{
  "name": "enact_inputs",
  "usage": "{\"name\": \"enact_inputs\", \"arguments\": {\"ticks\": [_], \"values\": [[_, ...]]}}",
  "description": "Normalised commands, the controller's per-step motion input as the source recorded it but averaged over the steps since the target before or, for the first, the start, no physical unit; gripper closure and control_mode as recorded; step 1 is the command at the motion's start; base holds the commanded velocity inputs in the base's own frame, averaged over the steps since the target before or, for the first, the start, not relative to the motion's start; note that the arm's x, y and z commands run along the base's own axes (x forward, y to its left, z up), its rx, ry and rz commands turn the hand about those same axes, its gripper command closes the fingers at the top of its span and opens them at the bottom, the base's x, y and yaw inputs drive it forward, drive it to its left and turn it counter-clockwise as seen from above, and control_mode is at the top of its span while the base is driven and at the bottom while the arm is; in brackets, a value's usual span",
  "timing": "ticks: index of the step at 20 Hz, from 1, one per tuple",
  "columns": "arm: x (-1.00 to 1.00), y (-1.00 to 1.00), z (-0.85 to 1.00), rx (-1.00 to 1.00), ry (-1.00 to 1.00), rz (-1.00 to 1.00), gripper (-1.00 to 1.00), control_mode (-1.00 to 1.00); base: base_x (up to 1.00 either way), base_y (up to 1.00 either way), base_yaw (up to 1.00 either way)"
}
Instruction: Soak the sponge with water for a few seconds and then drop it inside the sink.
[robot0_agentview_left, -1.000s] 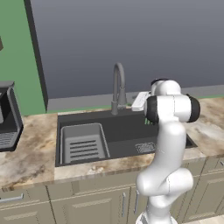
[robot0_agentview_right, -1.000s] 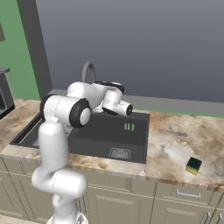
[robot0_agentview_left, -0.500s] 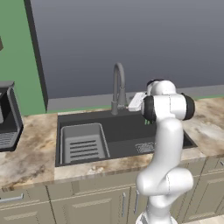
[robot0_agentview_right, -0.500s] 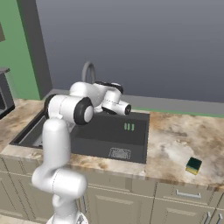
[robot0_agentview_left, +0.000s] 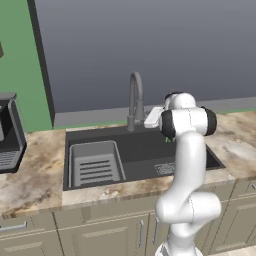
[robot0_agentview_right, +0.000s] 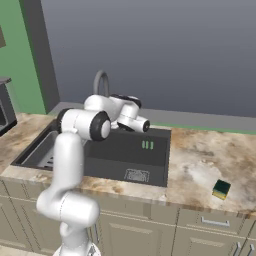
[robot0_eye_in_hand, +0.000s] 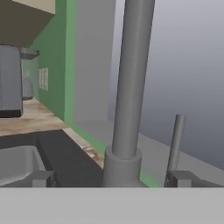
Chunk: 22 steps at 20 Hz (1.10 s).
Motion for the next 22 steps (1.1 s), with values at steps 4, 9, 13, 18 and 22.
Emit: {"name": "enact_inputs", "arguments": {"ticks": [4,9,13,18,22], "values": [[0.19,0.0,-0.19,0.0,-0.02,0.0,-1.0,-1.0,0.0,0.0,0.0],[0.31,0.0,-0.06,0.0,0.0,0.0,-1.0,-1.0,0.0,0.0,0.0],[0.39,0.0,0.0,0.0,0.0,-0.03,-1.0,-1.0,0.0,0.0,0.0],[0.42,0.0,-0.03,0.0,0.0,-0.07,-1.0,-1.0,0.0,0.0,0.0],[0.37,0.0,-0.06,0.0,0.0,-0.08,-1.0,-1.0,0.0,0.0,0.0]]}}
